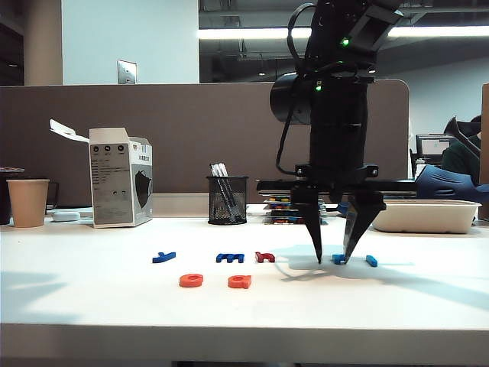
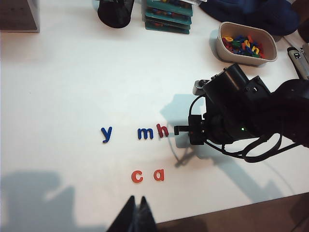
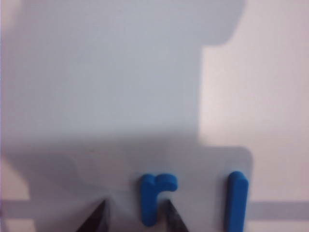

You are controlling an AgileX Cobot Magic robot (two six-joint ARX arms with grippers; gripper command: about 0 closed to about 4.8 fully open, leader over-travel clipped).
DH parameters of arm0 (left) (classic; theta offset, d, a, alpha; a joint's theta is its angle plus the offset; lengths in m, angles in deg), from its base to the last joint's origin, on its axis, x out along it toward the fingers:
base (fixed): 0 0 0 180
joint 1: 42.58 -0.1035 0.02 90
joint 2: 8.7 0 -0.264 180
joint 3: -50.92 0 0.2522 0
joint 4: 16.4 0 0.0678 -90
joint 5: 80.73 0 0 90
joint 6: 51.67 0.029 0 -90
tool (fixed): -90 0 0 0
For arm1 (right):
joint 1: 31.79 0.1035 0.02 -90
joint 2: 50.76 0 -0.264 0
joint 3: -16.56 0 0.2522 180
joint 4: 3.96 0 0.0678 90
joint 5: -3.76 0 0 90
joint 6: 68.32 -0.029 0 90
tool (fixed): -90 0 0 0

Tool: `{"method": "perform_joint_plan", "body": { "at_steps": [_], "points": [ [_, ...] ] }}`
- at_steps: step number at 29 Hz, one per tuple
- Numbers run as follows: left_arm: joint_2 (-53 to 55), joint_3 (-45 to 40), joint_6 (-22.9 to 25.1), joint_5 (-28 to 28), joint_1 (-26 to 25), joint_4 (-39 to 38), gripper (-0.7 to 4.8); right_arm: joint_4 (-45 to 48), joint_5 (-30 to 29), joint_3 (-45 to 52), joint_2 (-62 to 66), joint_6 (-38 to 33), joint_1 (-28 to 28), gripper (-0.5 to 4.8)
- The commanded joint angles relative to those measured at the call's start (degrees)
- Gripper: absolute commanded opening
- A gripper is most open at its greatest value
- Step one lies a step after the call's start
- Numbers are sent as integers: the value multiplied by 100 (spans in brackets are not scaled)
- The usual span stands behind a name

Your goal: Select the appropriate letters from the row of letter magnets placed on the table to arrange into the word "car".

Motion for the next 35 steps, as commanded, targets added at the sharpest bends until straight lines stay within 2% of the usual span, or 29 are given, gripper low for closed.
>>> {"method": "perform_joint_plan", "body": {
  "at_steps": [1,3,9,11,14,16,29,35],
  "points": [
    [-13,11,4,-2,0,74,-5,22,-2,31,17,-11,-13,142],
    [-13,13,4,-2,0,74,-5,48,-13,31,17,-7,-11,105],
    [-13,13,4,-2,0,74,-5,72,-37,31,52,-4,-59,92],
    [-13,11,4,-2,0,74,-5,44,-39,31,90,0,-68,47],
    [-13,11,4,-2,0,74,-5,46,-109,31,138,0,-68,37],
    [-13,11,4,-2,0,72,-5,42,-186,31,160,46,-68,-8],
    [-13,13,4,-2,0,76,-5,-208,-343,31,-96,-162,107,-8],
    [-13,11,4,-2,0,74,-5,-186,-313,31,-96,-398,592,-8]
  ]
}}
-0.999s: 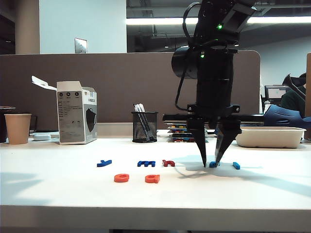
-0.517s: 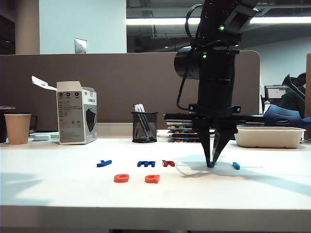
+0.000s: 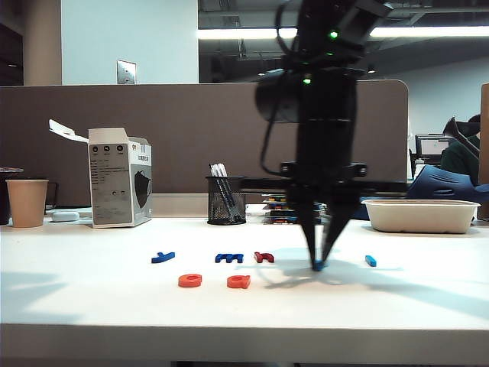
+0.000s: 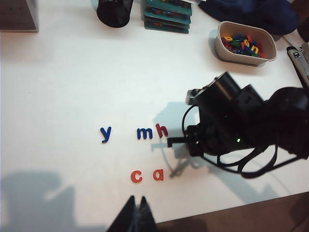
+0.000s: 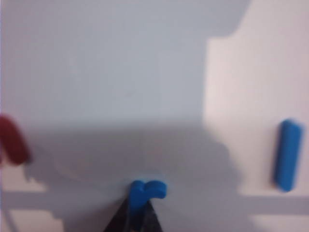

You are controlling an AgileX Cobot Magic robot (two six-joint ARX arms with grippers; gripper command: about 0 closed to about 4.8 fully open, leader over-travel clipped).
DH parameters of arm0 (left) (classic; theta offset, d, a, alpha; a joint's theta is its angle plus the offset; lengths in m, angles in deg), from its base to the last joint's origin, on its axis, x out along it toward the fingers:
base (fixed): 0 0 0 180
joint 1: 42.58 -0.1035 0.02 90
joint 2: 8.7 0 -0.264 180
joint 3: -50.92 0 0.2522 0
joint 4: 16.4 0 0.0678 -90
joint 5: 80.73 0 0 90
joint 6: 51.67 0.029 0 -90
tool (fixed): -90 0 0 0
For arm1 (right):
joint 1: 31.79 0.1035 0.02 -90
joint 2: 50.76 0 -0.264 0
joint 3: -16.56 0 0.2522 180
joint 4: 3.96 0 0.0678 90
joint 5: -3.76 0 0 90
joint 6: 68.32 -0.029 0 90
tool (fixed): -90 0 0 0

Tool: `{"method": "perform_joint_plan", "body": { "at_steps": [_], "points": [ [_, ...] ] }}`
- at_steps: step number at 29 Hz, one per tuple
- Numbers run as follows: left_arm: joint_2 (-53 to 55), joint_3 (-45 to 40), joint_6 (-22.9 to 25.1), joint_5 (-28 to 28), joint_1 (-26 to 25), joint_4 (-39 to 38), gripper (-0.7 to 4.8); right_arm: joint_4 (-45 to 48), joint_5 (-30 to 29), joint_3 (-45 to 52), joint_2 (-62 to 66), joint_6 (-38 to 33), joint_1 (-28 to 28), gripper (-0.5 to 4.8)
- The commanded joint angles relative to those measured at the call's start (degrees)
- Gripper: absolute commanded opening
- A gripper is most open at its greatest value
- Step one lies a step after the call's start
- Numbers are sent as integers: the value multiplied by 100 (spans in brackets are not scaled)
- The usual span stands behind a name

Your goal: Select the appropriate letters from the row of letter magnets placed on the table to arrange into the word "car".

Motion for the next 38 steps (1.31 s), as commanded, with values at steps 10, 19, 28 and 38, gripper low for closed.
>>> {"method": "perform_joint_plan", "body": {
  "at_steps": [10,19,28,38],
  "points": [
    [-15,11,4,-4,2,74,-5,-46,90,13,-39,-442,636,-8],
    [-15,11,4,-2,0,74,-5,168,-81,507,-70,-767,949,-6],
    [-15,11,4,-2,0,74,-5,474,-166,1217,-527,-970,1036,-6],
    [-15,13,4,-2,0,74,-5,575,-35,1226,-629,-968,970,-6]
  ]
}}
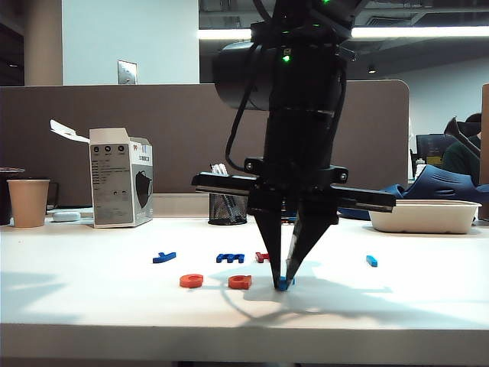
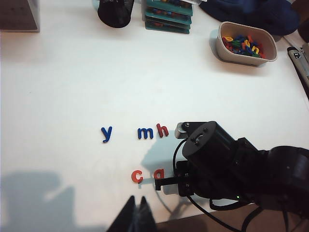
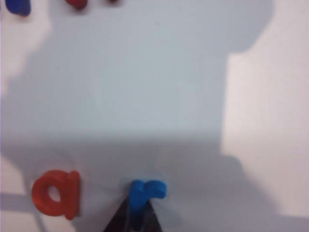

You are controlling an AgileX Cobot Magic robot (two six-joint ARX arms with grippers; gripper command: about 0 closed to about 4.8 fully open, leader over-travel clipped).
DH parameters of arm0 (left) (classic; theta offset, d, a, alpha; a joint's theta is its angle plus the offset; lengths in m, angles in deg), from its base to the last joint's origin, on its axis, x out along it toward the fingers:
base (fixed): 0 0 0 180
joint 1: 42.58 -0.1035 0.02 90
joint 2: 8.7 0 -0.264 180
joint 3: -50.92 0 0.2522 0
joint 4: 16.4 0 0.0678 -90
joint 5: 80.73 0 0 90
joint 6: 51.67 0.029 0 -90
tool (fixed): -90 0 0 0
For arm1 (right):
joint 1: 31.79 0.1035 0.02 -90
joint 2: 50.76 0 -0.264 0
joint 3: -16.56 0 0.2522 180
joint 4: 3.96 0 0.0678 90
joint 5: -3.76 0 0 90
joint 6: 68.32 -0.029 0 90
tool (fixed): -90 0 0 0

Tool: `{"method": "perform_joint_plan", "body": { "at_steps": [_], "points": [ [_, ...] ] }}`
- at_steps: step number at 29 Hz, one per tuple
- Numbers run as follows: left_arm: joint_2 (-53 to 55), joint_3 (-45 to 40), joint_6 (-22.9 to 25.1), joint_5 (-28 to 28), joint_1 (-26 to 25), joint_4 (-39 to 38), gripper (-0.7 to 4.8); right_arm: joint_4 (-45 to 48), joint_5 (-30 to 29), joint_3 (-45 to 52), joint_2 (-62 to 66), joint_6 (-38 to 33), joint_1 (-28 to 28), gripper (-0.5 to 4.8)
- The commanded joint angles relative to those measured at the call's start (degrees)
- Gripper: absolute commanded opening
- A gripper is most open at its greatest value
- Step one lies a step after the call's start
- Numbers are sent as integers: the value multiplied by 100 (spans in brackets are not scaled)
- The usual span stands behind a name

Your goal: Select the appropriate letters from the row of letter magnets placed on the table to arrange into the word "car".

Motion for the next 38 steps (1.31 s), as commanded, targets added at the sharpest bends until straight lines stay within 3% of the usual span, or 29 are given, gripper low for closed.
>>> {"method": "perform_joint_plan", "body": {
  "at_steps": [1,8,11,19,23,38],
  "points": [
    [-15,11,4,-2,0,74,-5,-179,4,70,63,-7,-44,-6],
    [-15,13,4,-2,0,74,-5,-195,-17,70,61,-7,-42,6],
    [-15,11,4,-2,0,74,-5,-199,-37,70,61,-4,-42,46],
    [-15,11,4,-2,0,74,-5,-282,-37,70,61,-2,-42,55],
    [-15,11,4,-2,0,74,-5,-308,-37,70,42,17,-42,109],
    [-15,11,4,-2,0,74,-5,-238,-188,50,-83,61,-48,118]
  ]
}}
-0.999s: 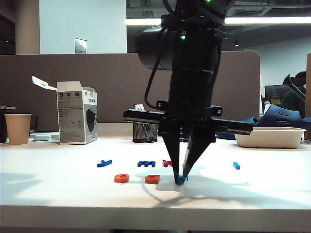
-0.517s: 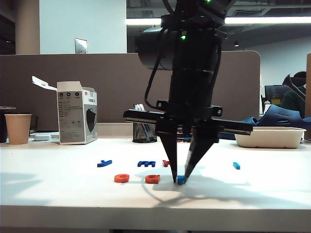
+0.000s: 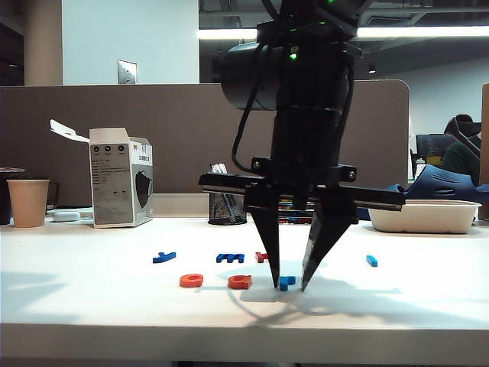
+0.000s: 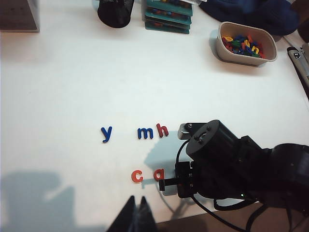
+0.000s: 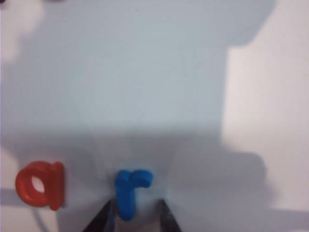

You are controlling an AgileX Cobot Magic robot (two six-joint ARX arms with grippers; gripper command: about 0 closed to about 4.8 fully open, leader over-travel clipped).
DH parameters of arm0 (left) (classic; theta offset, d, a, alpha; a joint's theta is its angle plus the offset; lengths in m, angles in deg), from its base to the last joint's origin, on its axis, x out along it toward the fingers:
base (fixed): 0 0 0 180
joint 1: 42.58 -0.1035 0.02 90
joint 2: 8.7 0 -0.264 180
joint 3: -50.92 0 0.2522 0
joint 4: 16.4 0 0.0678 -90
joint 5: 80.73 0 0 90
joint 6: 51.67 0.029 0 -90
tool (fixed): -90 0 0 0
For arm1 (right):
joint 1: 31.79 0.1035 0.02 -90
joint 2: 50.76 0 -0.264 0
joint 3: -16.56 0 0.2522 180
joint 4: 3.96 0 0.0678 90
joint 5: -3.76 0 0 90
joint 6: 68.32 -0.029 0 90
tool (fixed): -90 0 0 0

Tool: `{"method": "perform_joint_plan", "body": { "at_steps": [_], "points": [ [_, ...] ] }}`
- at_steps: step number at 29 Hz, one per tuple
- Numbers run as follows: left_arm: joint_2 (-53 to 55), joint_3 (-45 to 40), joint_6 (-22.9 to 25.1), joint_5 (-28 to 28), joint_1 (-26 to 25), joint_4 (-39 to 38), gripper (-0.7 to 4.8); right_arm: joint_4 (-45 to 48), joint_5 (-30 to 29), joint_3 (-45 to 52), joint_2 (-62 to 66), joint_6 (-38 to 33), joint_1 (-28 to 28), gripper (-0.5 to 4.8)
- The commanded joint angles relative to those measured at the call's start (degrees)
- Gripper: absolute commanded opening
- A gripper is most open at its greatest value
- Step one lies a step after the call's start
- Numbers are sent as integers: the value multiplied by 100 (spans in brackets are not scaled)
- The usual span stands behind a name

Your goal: Select the appropriate letters from the row of letter magnets placed on the table to arrange into the word "car".

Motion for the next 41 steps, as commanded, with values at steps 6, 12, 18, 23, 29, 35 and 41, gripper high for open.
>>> {"method": "perform_joint_plan", "body": {
  "at_steps": [6,12,18,23,29,35,41],
  "points": [
    [-15,11,4,-2,0,76,-5,-72,-85,17,-105,15,7,119],
    [-15,11,4,-2,0,76,-5,96,-295,15,-214,79,15,168],
    [-15,11,4,-2,0,76,-5,129,-348,13,-356,103,15,171],
    [-15,11,4,-2,0,76,-5,149,-260,13,-640,179,-20,171],
    [-15,11,4,-2,0,76,-5,162,-2,11,-1196,605,-184,170],
    [-15,11,4,-2,0,76,-5,160,-2,11,-2072,1493,-560,61],
    [-15,11,2,-2,0,76,-5,164,-4,11,-3027,2549,-981,-2]
  ]
}}
